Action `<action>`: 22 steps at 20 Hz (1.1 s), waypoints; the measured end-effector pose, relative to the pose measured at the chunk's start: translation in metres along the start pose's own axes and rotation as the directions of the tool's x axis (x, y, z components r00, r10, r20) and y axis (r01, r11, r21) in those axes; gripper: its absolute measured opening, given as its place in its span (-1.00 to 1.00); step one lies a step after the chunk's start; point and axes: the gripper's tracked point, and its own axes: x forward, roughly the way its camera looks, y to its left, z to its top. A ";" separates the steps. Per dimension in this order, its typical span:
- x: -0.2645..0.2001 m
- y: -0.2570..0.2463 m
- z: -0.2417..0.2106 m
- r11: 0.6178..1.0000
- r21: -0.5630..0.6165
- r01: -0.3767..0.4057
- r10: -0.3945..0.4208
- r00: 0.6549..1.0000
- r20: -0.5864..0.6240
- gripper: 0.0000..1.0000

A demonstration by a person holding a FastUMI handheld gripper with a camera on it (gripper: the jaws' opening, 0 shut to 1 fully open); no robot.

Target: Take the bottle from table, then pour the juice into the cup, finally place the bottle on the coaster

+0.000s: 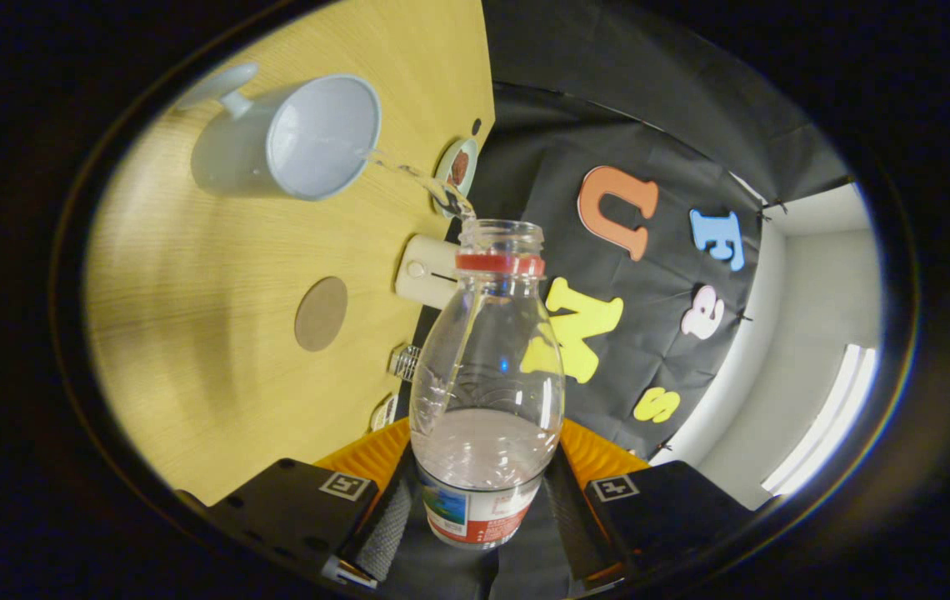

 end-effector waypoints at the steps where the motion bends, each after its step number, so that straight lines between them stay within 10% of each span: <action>1: 0.002 0.000 -0.001 1.000 0.001 -0.003 0.003 1.000 -0.002 0.62; 22: -0.005 -0.030 0.000 0.998 -0.066 0.016 -0.013 0.999 0.038 0.63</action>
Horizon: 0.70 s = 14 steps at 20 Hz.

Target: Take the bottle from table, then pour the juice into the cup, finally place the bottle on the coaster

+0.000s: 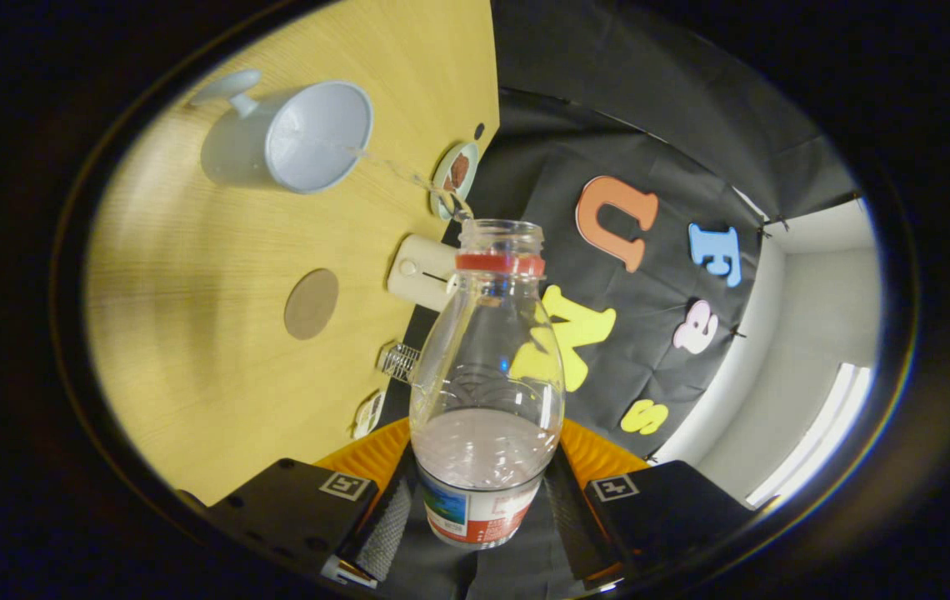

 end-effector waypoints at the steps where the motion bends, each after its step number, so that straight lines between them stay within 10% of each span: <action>1: -0.001 -0.002 -0.001 1.000 -0.005 0.001 -0.001 1.000 0.001 0.62; 14: -0.003 -0.010 -0.001 0.996 -0.087 -0.020 0.019 1.000 -0.009 0.62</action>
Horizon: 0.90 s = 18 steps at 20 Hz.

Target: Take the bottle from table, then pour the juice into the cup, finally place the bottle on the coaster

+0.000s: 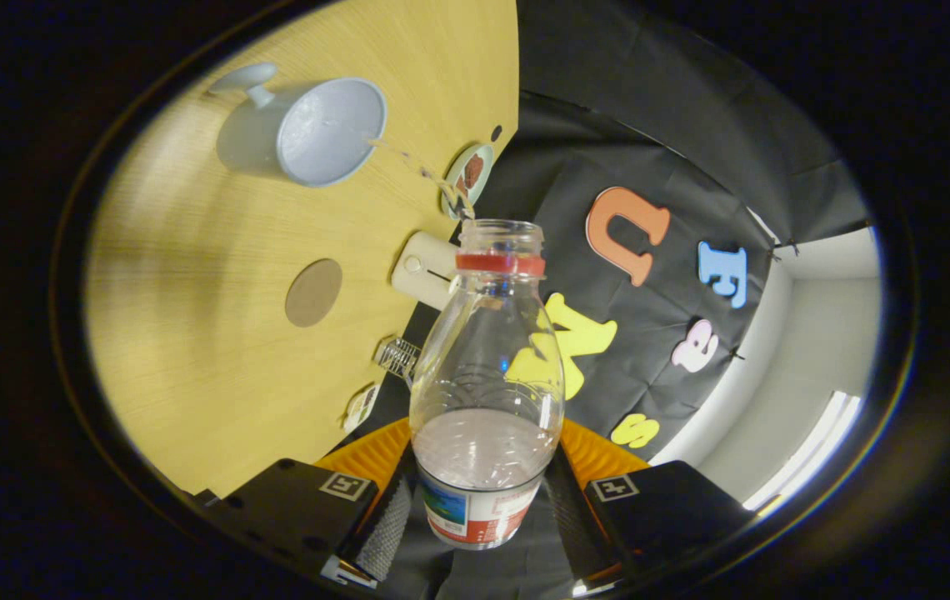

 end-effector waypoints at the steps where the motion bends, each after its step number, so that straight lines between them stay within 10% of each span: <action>1: 0.002 0.001 0.001 1.000 -0.011 0.005 -0.005 1.000 0.002 0.62; 18: 0.005 -0.014 0.011 0.996 -0.082 0.030 -0.030 1.000 0.001 0.62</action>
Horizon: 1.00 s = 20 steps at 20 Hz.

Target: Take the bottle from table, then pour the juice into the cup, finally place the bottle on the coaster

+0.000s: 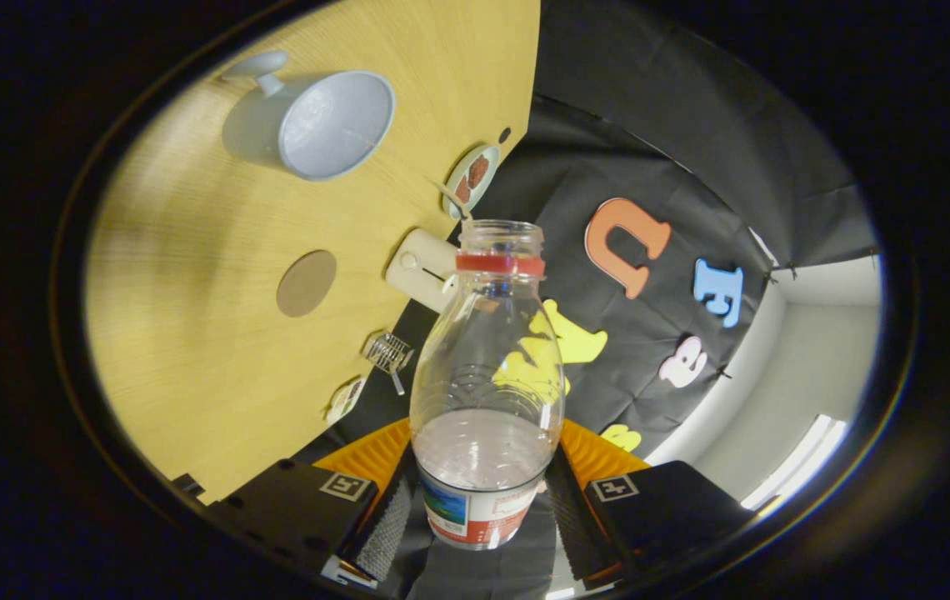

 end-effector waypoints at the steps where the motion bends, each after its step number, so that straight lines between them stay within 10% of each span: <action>1: 0.001 -0.002 0.001 1.000 -0.009 0.004 -0.004 1.000 0.000 0.62; 20: -0.001 -0.032 -0.008 0.995 -0.090 0.048 -0.049 0.999 -0.016 0.62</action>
